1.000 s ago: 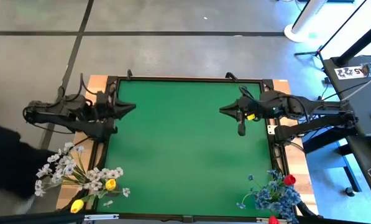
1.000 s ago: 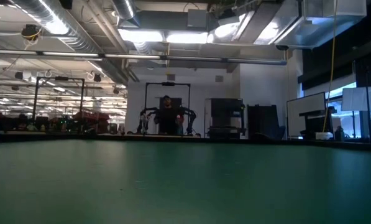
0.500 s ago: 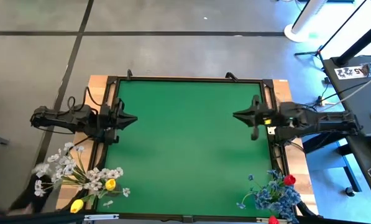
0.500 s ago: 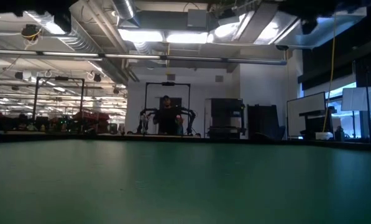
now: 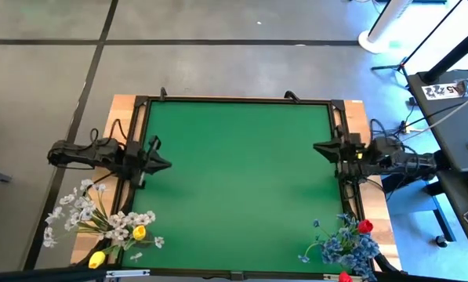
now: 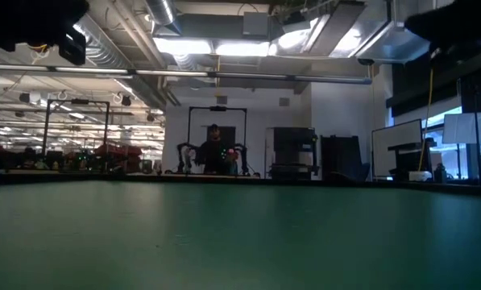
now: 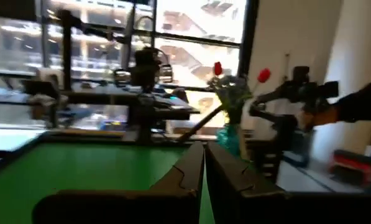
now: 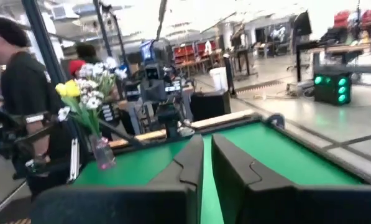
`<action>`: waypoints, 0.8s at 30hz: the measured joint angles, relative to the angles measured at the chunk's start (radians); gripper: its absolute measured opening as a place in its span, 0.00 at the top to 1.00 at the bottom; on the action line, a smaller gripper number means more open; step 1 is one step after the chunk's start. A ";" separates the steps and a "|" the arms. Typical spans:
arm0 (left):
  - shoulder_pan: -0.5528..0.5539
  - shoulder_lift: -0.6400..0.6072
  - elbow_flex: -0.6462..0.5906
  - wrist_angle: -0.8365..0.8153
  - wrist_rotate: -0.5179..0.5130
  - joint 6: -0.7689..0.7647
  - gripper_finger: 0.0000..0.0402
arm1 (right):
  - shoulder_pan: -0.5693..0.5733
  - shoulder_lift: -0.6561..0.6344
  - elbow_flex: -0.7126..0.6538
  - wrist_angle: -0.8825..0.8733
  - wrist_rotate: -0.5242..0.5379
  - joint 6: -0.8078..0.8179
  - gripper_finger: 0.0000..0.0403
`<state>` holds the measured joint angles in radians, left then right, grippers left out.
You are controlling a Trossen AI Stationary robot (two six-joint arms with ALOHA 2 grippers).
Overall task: Sort flowers into vase by color
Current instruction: Return to Home Position
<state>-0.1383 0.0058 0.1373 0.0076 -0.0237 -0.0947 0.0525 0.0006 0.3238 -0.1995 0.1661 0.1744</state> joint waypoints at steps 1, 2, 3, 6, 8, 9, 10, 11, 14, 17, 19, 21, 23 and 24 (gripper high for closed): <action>0.000 0.002 -0.013 0.011 0.019 -0.017 0.97 | -0.001 0.003 -0.020 0.021 0.000 0.008 0.91; 0.001 -0.003 -0.033 0.007 0.033 -0.032 0.97 | -0.001 0.004 -0.038 0.024 0.000 0.011 0.91; 0.000 -0.003 -0.055 0.008 0.047 -0.034 0.97 | -0.001 0.005 -0.056 0.033 0.001 0.013 0.91; 0.001 -0.003 -0.124 0.174 0.066 -0.027 0.97 | 0.000 0.031 -0.136 0.204 0.007 0.027 0.91; 0.001 0.001 -0.130 0.147 0.070 -0.021 0.97 | 0.000 0.027 -0.205 0.284 0.007 0.040 0.91; 0.001 0.004 -0.130 0.139 0.074 -0.018 0.97 | 0.000 0.030 -0.234 0.346 0.007 0.050 0.91; 0.002 0.002 -0.130 0.146 0.072 -0.010 0.97 | 0.000 0.027 -0.264 0.398 0.007 0.060 0.91; 0.003 0.001 -0.130 0.148 0.071 -0.002 0.97 | 0.000 0.020 -0.296 0.435 0.007 0.072 0.91; 0.002 -0.003 -0.130 0.147 0.068 0.022 0.97 | 0.000 0.020 -0.309 0.376 0.007 0.110 0.91; 0.003 0.000 -0.130 0.130 0.061 0.023 0.97 | 0.000 0.024 -0.310 0.282 0.018 0.125 0.91; 0.003 0.002 -0.130 0.131 0.061 0.023 0.97 | 0.000 0.032 -0.309 0.254 0.022 0.107 0.91; 0.003 0.002 -0.130 0.132 0.060 0.023 0.97 | 0.000 0.054 -0.309 0.258 0.013 0.105 0.91; 0.003 0.002 -0.130 0.134 0.060 0.024 0.97 | 0.000 0.060 -0.309 0.256 -0.001 0.108 0.91; 0.003 0.002 -0.130 0.135 0.060 0.024 0.97 | 0.000 0.059 -0.309 0.256 -0.001 0.109 0.91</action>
